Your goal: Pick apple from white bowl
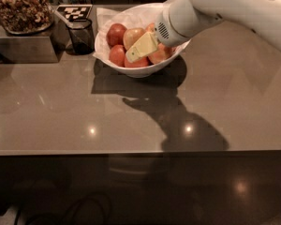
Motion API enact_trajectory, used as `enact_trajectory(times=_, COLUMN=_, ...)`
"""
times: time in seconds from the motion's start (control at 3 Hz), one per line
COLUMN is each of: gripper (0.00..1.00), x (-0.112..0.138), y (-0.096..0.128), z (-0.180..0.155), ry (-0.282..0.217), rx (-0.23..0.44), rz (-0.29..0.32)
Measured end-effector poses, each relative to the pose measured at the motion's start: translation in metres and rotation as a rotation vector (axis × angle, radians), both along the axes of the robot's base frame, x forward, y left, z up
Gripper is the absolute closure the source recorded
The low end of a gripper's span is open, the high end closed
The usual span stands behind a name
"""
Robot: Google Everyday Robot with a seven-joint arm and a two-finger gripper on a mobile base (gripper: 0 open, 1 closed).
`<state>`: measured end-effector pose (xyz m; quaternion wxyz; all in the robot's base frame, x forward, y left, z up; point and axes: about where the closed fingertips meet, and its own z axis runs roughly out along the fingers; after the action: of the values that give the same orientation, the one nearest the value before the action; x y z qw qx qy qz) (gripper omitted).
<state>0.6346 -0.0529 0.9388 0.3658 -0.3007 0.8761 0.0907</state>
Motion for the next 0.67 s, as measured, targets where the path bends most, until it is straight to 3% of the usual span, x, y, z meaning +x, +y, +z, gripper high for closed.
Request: enact_trajectory(times=0.67, gripper=0.14, x=0.012, y=0.010, z=-0.022, ry=0.032, rx=-0.012, rz=0.009)
